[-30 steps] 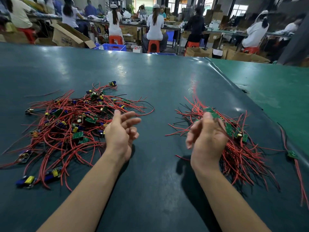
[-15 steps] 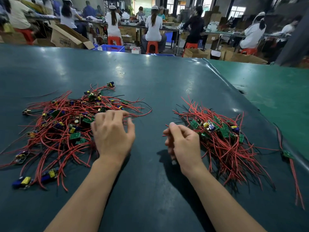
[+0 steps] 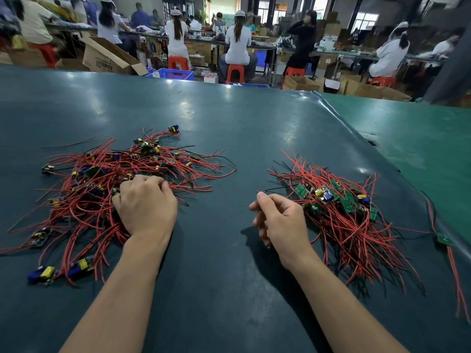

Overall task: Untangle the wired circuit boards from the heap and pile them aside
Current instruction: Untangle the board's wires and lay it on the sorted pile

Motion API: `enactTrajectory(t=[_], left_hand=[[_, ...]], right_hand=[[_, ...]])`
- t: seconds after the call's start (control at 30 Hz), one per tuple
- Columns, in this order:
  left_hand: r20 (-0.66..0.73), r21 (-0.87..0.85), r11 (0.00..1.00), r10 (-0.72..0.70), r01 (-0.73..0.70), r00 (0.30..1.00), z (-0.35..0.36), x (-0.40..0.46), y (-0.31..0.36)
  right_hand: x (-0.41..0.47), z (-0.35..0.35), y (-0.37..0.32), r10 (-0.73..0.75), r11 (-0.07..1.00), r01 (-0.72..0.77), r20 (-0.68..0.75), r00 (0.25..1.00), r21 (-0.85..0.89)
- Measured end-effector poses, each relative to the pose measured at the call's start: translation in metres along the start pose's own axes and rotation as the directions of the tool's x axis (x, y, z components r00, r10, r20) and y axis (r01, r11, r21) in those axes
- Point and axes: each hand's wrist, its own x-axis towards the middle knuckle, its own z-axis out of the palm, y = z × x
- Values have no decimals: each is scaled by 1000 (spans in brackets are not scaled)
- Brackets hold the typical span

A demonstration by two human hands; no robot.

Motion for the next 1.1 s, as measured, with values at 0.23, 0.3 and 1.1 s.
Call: enactTrajectory(t=[0.23, 0.3, 1.1], left_hand=[[-303, -254, 924, 206, -287, 930, 0, -14, 17], [-381, -306, 854, 295, -420, 876, 1, -22, 26], [-149, -606, 631, 508, -484, 849, 4, -57, 52]], right_hand=[[3, 1, 5, 3, 1000, -3, 1, 1000, 1], [4, 2, 8, -15, 999, 16, 16, 1000, -32], [7, -13, -14, -40, 805, -23, 93, 995, 592]])
